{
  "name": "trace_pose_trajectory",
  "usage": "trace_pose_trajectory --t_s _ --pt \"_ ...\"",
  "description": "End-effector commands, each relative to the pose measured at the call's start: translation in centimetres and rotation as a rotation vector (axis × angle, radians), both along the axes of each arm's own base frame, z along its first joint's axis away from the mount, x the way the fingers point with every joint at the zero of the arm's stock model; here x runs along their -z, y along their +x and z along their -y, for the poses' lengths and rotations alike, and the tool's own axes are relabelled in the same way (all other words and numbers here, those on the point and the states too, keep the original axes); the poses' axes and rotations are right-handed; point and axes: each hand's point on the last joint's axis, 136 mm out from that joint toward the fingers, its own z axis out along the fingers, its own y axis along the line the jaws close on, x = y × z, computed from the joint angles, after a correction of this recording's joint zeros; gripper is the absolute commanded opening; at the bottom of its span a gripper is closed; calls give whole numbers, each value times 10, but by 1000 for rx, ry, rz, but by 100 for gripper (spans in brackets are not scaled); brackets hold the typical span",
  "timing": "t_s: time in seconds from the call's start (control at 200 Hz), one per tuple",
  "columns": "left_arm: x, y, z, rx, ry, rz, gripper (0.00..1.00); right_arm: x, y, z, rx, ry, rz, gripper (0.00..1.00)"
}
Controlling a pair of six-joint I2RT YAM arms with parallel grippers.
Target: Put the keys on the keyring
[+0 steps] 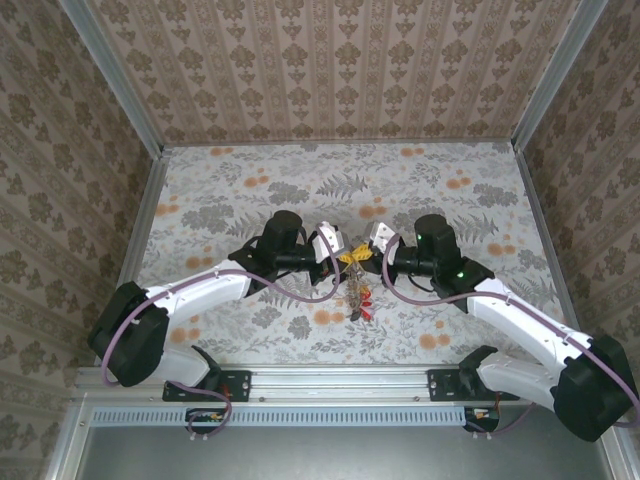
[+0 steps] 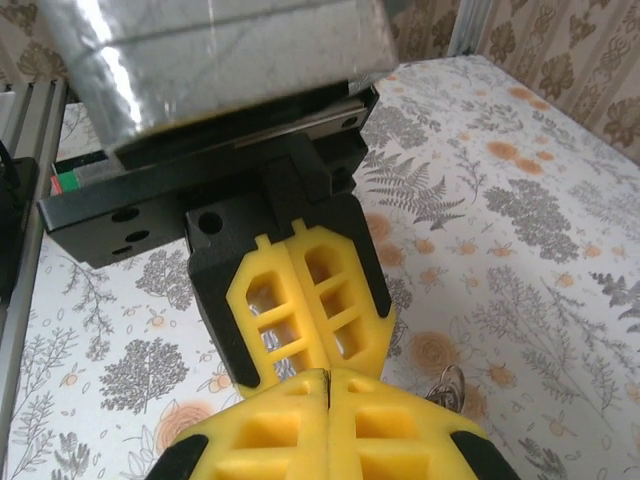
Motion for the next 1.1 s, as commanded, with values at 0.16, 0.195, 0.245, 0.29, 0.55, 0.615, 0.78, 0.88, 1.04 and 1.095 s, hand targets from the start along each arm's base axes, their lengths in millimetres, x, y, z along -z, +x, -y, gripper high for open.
trace_pose_trajectory --t_s 0.16,0.195,0.245,0.29,0.55,0.615,0.78,0.88,1.04,1.095 --pt "-29 0 9 27 -61 59 0 3 17 2 79 -64 52 0" --pt "-30 0 9 25 -62 60 0 2 15 1 70 -61 51 0" --pt "-29 0 9 26 -60 58 0 2 11 -1 49 -55 46 0" --pt "-30 0 9 28 -62 59 0 2 11 -1 50 -53 45 0" --pt "-29 -2 8 37 -64 59 0 3 33 19 228 -95 82 0" --pt "-29 -3 8 40 -65 61 0 5 33 21 233 -111 80 0" --pt "-29 -3 9 44 -70 66 0 9 33 22 248 -109 45 0" --pt "-27 -3 9 43 -71 65 0 11 34 23 264 -100 21 0" --pt "-25 -3 9 42 -73 68 0 15 36 24 289 -109 -29 3" --pt "-25 -3 9 41 -74 70 0 17 35 24 290 -114 -46 8"
